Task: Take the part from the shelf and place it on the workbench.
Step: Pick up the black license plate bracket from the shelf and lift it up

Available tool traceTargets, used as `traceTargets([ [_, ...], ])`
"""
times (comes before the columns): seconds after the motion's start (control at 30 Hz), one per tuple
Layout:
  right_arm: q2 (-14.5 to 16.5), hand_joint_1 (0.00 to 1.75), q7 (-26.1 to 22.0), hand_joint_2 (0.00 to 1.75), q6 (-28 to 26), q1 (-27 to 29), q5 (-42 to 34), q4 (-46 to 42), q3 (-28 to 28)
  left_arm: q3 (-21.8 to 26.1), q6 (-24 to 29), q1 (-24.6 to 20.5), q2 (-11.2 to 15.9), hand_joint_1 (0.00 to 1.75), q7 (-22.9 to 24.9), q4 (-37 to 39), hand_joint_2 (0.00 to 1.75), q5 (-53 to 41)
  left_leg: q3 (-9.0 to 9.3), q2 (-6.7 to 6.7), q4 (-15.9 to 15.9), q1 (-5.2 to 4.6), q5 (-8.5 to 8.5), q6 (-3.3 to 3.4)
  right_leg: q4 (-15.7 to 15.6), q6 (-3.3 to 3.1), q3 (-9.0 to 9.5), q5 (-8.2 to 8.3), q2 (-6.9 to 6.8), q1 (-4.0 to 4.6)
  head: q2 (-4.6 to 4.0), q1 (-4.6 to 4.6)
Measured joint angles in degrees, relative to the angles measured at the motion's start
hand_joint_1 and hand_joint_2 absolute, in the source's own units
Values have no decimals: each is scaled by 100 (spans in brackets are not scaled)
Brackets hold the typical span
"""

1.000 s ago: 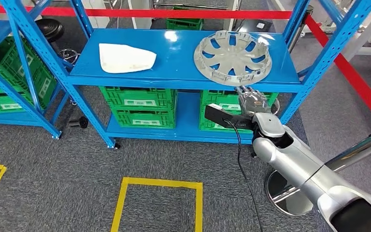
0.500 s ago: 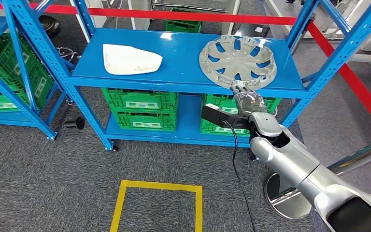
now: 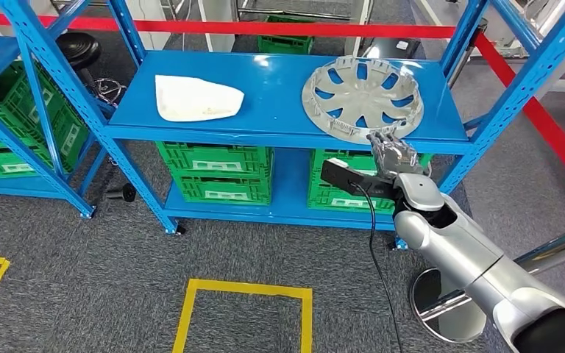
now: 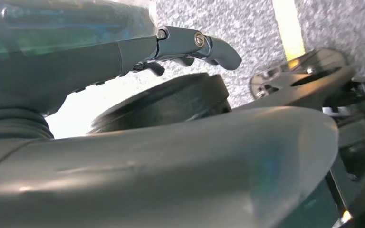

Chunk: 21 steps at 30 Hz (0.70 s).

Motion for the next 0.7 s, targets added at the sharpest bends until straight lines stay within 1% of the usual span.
traceTargets([
  [0.07, -1, 0, 1, 0, 8, 5, 0, -4, 7, 0, -1, 9, 2, 0, 1, 1, 0, 0, -364, 2, 718, 17, -253, -45, -3, -31, 51, -35, -5, -2, 0, -70],
  [0.1, -1, 0, 2, 0, 11, 13, 0, -5, 12, 0, -1, 17, 2, 0, 1, 1, 0, 0, -517, 3, 971, 22, -290, -59, 5, -35, 69, -55, -2, -1, 0, -92],
  [0.13, -1, 0, 3, 0, 14, 19, 0, -5, 15, 0, -2, 24, 3, 0, 2, 2, 0, 0, -591, 3, 1036, 23, -216, -66, 17, -31, 89, -80, 6, -2, 0, -111],
  [0.17, -1, 0, 4, 0, 14, 22, 0, -7, 16, 0, -2, 28, 3, 0, 1, 2, 0, 0, -563, 3, 881, 24, -36, -65, 33, -21, 113, -108, 14, -4, 0, -131],
  [0.2, -1, 0, 5, 0, 15, 22, 0, -11, 16, 0, -2, 28, 3, 0, -1, 3, 0, 0, -453, 3, 562, 25, 207, -59, 50, -4, 142, -142, 21, -5, 0, -151],
  [0.23, -2, 0, 8, 0, 15, 20, 0, -15, 15, 0, -2, 25, 3, 0, -3, 3, 0, 0, -322, 1, 234, 21, 391, -43, 65, 18, 167, -176, 26, 0, 0, -168],
  [0.27, -5, 0, 13, 0, 16, 15, -1, -19, 14, 0, -2, 21, 3, 0, -5, 4, 0, 0, -190, 0, -56, 13, 500, -21, 83, 46, 180, -205, 28, 10, 0, -182],
  [0.3, -13, 0, 20, 0, 17, 11, -1, -23, 12, 0, -2, 18, 3, 0, -8, 4, 0, 0, -108, -2, -232, 5, 520, 14, 93, 77, 175, -221, 29, 20, 0, -189],
  [0.33, -21, 0, 29, 0, 18, 9, -4, -26, 11, 0, -1, 17, 4, 0, -9, 5, 0, 0, -75, -4, -296, -7, 477, 51, 94, 107, 162, -224, 28, 27, 0, -185],
  [0.4, -41, 0, 47, 0, 19, 11, -17, -35, 7, 0, 2, 21, 4, 0, -10, 7, 0, 1, -59, -6, -359, -5, 453, 133, 85, 171, 143, -230, 21, 23, 0, -168],
  [0.43, -54, 0, 56, 0, 17, 9, -23, -41, 2, 0, 5, 23, 4, 0, -12, 8, 0, 2, -54, -7, -379, 5, 460, 164, 118, 202, 129, -262, 13, 18, 0, -154],
  [0.47, -73, 0, 67, 0, 16, 3, -29, -49, -8, 0, 8, 20, 3, 0, -14, 8, 0, 2, -46, -8, -399, 17, 465, 199, 242, 231, 70, -337, 7, 15, 0, -134],
  [0.5, -96, 0, 80, 0, 14, 0, -34, -57, -21, 0, 11, 16, 2, 0, -15, 9, 0, 2, -36, -8, -415, 31, 466, 228, 486, 254, -54, -460, 2, 10, 0, -109],
  [0.57, -138, 0, 101, 0, 14, 15, -56, -66, -38, 0, 17, 13, 2, 0, -16, 10, 0, 2, -26, -8, -416, 27, 446, 267, 1224, 282, -461, -742, 0, 6, 0, -46],
  [0.6, -156, 0, 106, 0, 14, 36, -68, -67, -40, 0, 20, 16, 3, 0, -16, 11, 0, 2, -16, -8, -416, 25, 434, 274, 1527, 289, -648, -808, -1, 5, 0, -23],
  [0.63, -172, 0, 108, 0, 14, 57, -78, -67, -41, 0, 22, 19, 4, 0, -16, 12, 0, 2, 0, -8, -415, 22, 419, 277, 1658, 289, -756, -772, -1, 5, 0, -3],
  [0.67, -186, 0, 110, 0, 13, 73, -86, -68, -44, 0, 24, 20, 5, 0, -17, 13, 0, 2, 25, -8, -415, 19, 401, 276, 1564, 282, -752, -623, -1, 5, 0, 17],
  [0.7, -201, 0, 111, 0, 13, 79, -90, -71, -49, 0, 25, 19, 4, 0, -21, 13, 0, 2, 58, -9, -414, 16, 379, 269, 1256, 266, -637, -388, -2, 7, 0, 36],
])
